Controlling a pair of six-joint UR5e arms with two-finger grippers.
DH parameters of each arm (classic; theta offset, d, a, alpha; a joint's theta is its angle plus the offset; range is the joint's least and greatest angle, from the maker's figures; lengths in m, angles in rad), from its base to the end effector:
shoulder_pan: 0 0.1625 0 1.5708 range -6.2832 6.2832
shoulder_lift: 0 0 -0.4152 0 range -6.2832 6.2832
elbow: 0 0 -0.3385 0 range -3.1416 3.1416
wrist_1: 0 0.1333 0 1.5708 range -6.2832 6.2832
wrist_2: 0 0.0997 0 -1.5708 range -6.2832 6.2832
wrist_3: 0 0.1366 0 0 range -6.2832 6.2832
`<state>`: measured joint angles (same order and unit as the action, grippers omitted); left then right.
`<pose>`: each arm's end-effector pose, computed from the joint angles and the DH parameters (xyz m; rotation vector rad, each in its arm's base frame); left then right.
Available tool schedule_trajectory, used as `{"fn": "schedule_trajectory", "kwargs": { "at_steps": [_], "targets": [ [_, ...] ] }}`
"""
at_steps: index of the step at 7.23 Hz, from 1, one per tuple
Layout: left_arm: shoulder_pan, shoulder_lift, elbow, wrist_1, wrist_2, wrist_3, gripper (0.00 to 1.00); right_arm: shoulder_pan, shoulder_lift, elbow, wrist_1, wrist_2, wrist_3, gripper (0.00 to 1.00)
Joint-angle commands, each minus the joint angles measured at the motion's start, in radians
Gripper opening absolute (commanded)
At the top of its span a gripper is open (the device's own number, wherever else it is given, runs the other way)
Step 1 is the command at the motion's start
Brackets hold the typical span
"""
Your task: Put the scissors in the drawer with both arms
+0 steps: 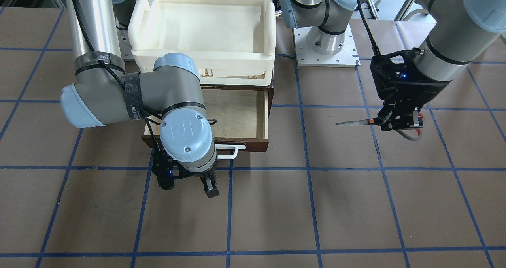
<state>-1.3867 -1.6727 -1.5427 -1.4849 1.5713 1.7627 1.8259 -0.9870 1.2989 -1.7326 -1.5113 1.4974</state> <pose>-0.0429 -0.4974 0.4152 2.2228 2.2055 -0.0100 0.2956 -0.5732 0.2553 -1.7845 -2.4817 -0.2170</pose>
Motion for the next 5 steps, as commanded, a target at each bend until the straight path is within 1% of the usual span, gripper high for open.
{"fn": "schedule_trajectory", "kwargs": {
  "at_steps": [1,5],
  "targets": [
    [0.0,-0.004,0.0,0.0,0.001,0.0,0.0,0.0,0.004,-0.017,-0.001,-0.001,0.0,1.0],
    [0.001,-0.005,0.001,0.003,0.001,0.001,0.0,-0.02,0.008,-0.02,-0.002,-0.006,-0.022,1.0]
  ]
}}
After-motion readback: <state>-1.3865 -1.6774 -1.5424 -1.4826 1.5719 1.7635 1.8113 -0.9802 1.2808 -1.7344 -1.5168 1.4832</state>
